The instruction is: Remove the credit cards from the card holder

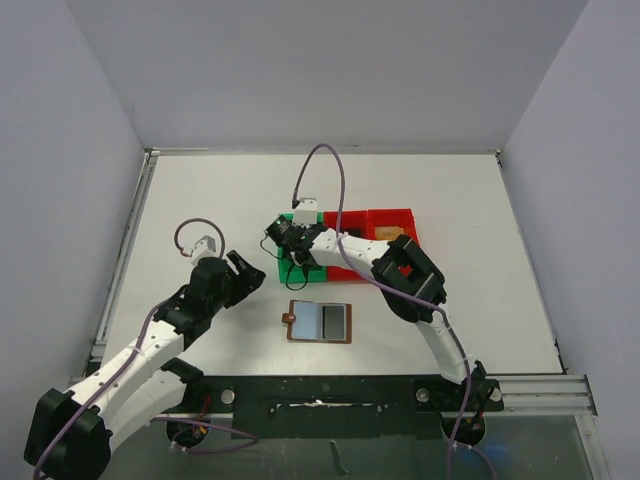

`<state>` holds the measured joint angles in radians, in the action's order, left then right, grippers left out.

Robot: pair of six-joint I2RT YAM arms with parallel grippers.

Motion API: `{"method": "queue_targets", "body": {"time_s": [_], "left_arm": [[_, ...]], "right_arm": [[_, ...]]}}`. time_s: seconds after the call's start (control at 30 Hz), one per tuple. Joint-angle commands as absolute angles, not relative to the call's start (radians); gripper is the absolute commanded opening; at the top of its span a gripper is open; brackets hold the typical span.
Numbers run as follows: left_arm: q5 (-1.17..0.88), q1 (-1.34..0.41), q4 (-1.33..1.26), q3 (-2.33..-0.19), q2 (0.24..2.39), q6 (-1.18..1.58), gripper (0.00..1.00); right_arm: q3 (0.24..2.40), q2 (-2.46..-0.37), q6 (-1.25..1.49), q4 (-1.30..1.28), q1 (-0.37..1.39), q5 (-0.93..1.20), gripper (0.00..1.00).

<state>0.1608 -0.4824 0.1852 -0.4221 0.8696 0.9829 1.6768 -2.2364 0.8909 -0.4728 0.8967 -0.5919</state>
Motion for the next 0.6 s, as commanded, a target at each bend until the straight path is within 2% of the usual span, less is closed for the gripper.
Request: {"method": "queue_targets", "body": {"time_s": [0.0, 0.13, 0.57], "left_arm": [[0.162, -0.476, 0.163, -0.437, 0.838, 0.993, 0.63], [0.155, -0.475, 0.165, -0.438, 0.837, 0.994, 0.63], [0.157, -0.475, 0.203, -0.445, 0.776, 0.997, 0.63]], "right_arm": [[1.699, -2.282, 0.963, -0.500, 0.882, -0.528, 0.50], [1.730, -2.289, 0.969, -0.525, 0.882, -0.534, 0.50], [1.733, -2.110, 0.806, -0.460, 0.895, -0.477, 0.52]]}}
